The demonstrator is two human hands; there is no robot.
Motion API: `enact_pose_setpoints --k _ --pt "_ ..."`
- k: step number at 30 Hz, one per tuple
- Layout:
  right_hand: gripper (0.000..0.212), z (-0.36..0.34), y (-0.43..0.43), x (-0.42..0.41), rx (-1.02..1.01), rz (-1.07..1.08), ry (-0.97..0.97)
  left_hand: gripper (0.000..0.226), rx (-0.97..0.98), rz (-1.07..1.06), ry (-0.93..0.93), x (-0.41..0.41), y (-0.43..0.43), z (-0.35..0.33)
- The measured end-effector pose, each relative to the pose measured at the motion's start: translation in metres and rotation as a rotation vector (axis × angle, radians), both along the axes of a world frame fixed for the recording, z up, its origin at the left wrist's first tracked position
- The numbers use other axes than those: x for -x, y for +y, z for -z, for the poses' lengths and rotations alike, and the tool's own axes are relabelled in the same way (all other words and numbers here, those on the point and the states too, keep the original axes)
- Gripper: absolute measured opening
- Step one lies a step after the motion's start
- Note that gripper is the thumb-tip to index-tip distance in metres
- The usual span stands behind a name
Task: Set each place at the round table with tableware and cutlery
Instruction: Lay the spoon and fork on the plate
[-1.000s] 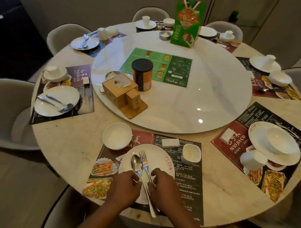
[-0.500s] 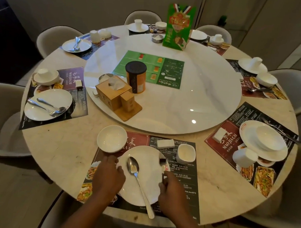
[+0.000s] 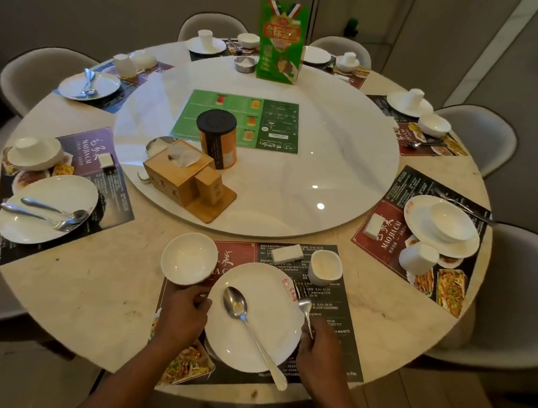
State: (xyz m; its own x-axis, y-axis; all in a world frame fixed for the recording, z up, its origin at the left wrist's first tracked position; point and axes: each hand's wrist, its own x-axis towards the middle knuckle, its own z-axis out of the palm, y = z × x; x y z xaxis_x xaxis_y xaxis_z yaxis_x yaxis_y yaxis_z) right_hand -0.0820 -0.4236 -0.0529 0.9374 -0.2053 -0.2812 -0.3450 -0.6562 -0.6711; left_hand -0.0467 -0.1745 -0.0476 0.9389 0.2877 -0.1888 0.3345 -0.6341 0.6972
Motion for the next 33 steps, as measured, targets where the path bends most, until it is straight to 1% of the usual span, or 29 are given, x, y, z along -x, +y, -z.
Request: enact_pose_setpoints --k 1,4,7,9,12,14,16,17,19,20,21,24,26,28,30,33 --pt "0.013 0.001 0.001 0.001 -0.001 0.002 -0.004 0.023 0.004 0.018 0.004 -0.001 0.002 0.000" --pt "0.019 0.003 0.005 0.001 -0.034 0.041 0.023 0.020 0.045 0.060 0.003 -0.002 0.007 0.000" --pt "0.022 0.002 0.008 -0.009 -0.011 0.079 0.040 0.021 0.023 0.081 0.027 0.002 0.013 -0.002" --pt "0.021 -0.001 0.008 -0.020 0.023 0.083 0.038 0.029 0.044 0.096 0.064 0.009 0.018 -0.003" --pt "0.020 -0.004 0.004 -0.041 0.090 0.055 0.047 0.048 0.076 0.176 0.207 0.021 0.021 -0.006" --pt "0.023 -0.005 0.001 -0.052 0.128 0.005 0.045 0.051 0.055 0.194 0.288 0.031 0.016 -0.007" --pt "0.027 -0.008 -0.002 -0.059 0.181 -0.058 0.035 0.047 0.080 0.156 0.300 0.041 0.008 -0.005" --pt "0.029 -0.009 -0.003 -0.062 0.210 -0.092 0.022 0.041 0.118 0.122 0.308 0.045 0.004 -0.005" --pt "0.028 -0.011 -0.005 -0.067 0.268 -0.157 -0.004 0.019 0.173 0.063 0.340 0.052 -0.003 -0.007" --pt "0.027 -0.012 -0.005 -0.070 0.282 -0.178 -0.015 0.009 0.169 0.049 0.347 0.054 -0.006 -0.009" --pt "0.026 -0.012 -0.005 -0.072 0.285 -0.193 -0.024 0.003 0.159 0.041 0.348 0.057 -0.008 -0.011" --pt "0.023 -0.013 -0.005 -0.076 0.317 -0.239 -0.060 0.012 0.149 0.022 0.362 0.060 -0.012 -0.013" --pt "0.024 -0.013 -0.005 -0.077 0.326 -0.257 -0.079 0.011 0.135 -0.004 0.376 0.059 -0.014 -0.013" --pt "0.024 -0.012 -0.006 -0.078 0.321 -0.260 -0.079 0.006 0.123 -0.033 0.340 0.057 -0.016 -0.010" --pt "0.024 -0.012 -0.007 -0.077 0.303 -0.266 -0.081 0.015 0.080 -0.046 0.280 0.055 -0.018 -0.007" --pt "0.018 -0.016 -0.011 -0.074 0.255 -0.280 -0.112 0.019 0.043 -0.082 0.233 0.052 -0.021 -0.007"
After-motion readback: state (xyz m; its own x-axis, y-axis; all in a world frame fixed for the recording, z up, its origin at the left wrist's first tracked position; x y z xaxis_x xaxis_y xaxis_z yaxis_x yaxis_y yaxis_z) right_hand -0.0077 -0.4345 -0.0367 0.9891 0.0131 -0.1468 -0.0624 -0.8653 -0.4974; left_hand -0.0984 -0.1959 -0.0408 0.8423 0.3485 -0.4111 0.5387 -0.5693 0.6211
